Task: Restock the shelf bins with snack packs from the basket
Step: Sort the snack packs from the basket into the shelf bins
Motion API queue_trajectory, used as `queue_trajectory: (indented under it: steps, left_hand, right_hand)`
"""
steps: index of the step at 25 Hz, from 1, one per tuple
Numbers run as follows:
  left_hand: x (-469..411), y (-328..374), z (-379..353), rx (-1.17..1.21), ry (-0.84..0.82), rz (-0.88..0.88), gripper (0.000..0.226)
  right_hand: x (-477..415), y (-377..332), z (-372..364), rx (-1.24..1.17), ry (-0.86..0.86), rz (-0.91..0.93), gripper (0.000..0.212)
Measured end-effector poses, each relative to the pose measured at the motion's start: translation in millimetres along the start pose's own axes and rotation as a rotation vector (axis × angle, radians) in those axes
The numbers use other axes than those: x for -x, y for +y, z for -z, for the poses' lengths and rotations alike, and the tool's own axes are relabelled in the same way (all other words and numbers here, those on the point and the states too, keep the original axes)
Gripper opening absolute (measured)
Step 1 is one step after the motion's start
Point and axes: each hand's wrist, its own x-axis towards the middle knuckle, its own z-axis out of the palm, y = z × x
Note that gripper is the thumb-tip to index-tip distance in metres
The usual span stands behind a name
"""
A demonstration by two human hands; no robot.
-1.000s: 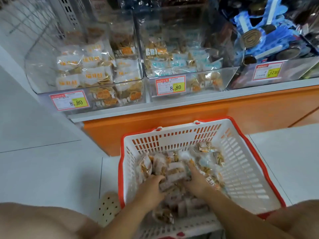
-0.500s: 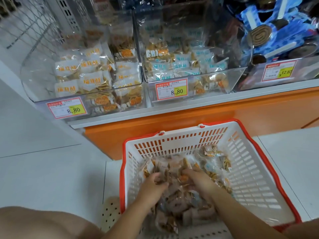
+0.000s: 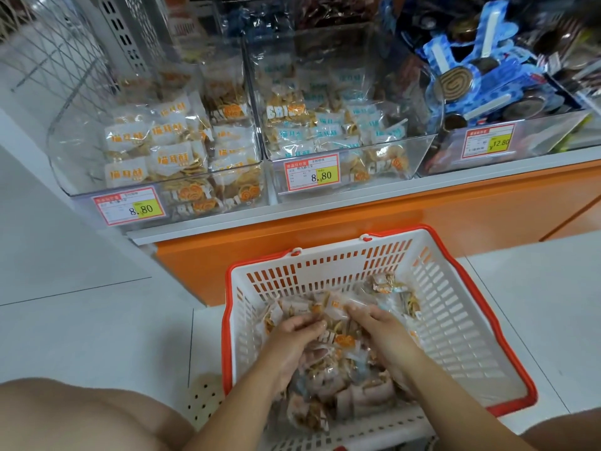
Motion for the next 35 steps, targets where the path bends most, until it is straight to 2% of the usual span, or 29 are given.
queue_trajectory:
  steps: [2, 5, 8, 12, 13, 15, 17, 21, 24, 27, 28, 30, 33, 35]
  left_hand:
    - [4.2, 0.7, -1.1, 0.0, -0.03, -0.012, 0.024]
    - [9.3, 2.9, -2.6, -0.073, -0.061, -0.041, 0.023]
    - [13.1, 5.7, -1.8, -0.095, -0.055, -0.068, 0.023]
    - [21.3, 6.2, 2.4, -0.111, -0.062, -0.106, 0.022]
    - [24.4, 8.0, 3.8, -0.121, -0.059, -0.119, 0.024]
    - [32.5, 18.6, 6.7, -0.132, -0.052, -0.16, 0.029]
    - [46.4, 43.5, 9.2, -0.167, -0.045, -0.26, 0.032]
    - [90.3, 121.4, 17.5, -0.347, 0.011, -0.616, 0.032]
    - [119.9, 181.2, 45.4, -0.625, 0.267, -0.882, 0.032]
    - [134.7, 215.5, 98.1, -0.895, 0.708, -1.031, 0.043]
    - [135.6, 219.3, 116.7, -0.962, 0.855, -1.056, 0.045]
    - [133.8, 220.5, 147.5, -0.98, 0.993, -1.026, 0.049]
    - [123.2, 217.5, 167.3, -0.957, 0.972, -0.916, 0.053]
    - [116.4, 216.5, 171.8, -0.927, 0.91, -0.893, 0.053]
  right_hand:
    - [2.9, -3.3, -1.0, -0.008, -0.003, 0.006, 0.048]
    - [6.5, -6.5, -2.7, -0.142, -0.067, 0.0, 0.034]
    - [16.4, -14.7, -4.8, -0.292, -0.122, -0.017, 0.029]
    - [32.6, -29.9, -5.7, -0.238, -0.112, 0.035, 0.028]
    - [37.1, -37.4, -6.4, -0.174, -0.069, 0.068, 0.029]
    - [42.4, -54.9, -5.1, 0.008, 0.036, 0.155, 0.042]
    - [51.6, -90.8, -10.6, 0.157, 0.023, 0.257, 0.047]
    - [71.9, -189.8, -37.8, 0.47, -0.052, 0.446, 0.024]
    - [75.0, -267.8, -68.0, 0.685, 0.041, 0.666, 0.013]
    - [56.4, -334.6, -105.6, 0.78, 0.176, 0.793, 0.021]
    - [45.5, -352.3, -118.2, 0.842, 0.225, 0.807, 0.026]
    - [15.2, -381.1, -141.4, 1.061, 0.328, 0.808, 0.033]
    - [-39.3, -404.6, -167.9, 1.5, 0.361, 0.682, 0.029]
    - [-67.2, -410.7, -180.9, 1.647, 0.314, 0.567, 0.025]
